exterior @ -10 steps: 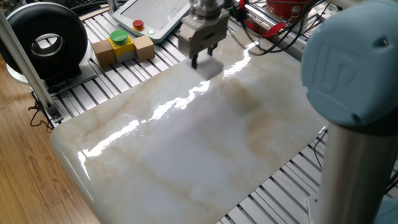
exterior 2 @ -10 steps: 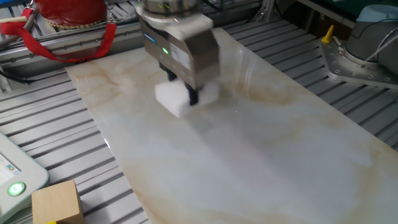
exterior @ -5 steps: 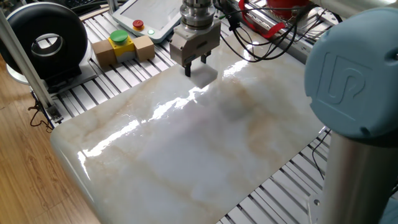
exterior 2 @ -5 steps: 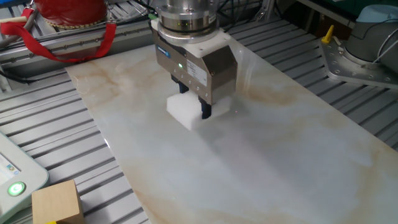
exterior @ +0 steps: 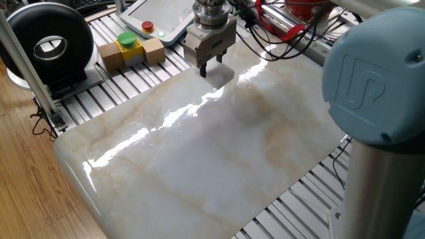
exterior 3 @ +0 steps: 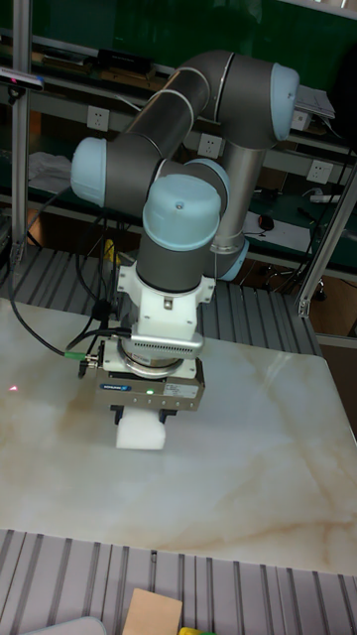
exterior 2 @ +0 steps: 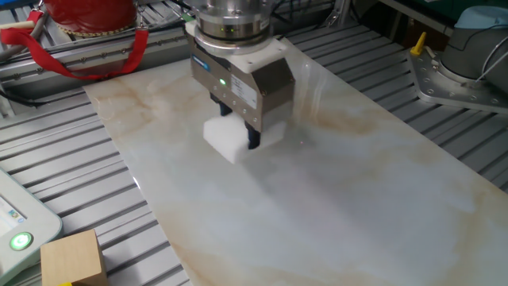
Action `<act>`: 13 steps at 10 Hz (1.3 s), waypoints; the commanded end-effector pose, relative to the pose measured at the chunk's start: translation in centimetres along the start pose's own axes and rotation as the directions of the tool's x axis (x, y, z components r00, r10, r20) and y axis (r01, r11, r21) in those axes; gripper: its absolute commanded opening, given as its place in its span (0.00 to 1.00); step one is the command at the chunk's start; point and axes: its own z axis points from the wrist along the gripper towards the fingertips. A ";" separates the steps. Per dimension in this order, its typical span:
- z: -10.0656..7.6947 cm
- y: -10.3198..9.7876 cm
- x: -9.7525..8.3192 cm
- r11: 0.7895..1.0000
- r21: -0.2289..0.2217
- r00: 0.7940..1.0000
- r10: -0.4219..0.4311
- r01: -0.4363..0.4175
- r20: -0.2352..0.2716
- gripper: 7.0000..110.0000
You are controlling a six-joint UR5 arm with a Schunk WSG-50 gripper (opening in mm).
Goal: Clean the tabletop with a sponge
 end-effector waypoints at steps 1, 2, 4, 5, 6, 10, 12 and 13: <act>-0.1 -2.1 -0.9 0.999 0.040 1.000 -0.012 0.013 -0.011 0.00; 0.1 -1.3 -1.1 1.000 0.014 1.000 -0.003 0.003 -0.024 0.00; 0.2 -1.9 -1.6 0.999 0.028 0.999 -0.022 0.023 -0.023 0.00; 0.3 -2.5 -1.8 0.998 0.055 0.999 -0.035 0.036 -0.020 0.00; 0.4 -2.2 -2.1 0.998 0.048 0.999 -0.039 0.040 -0.017 0.00; 0.5 -2.1 -2.8 0.997 0.048 0.998 -0.063 0.063 -0.001 0.00; 1.3 -1.0 -3.6 0.997 0.024 0.998 -0.069 0.069 -0.001 0.00; 1.9 -1.0 -4.3 0.997 0.037 0.998 -0.064 0.064 0.005 0.00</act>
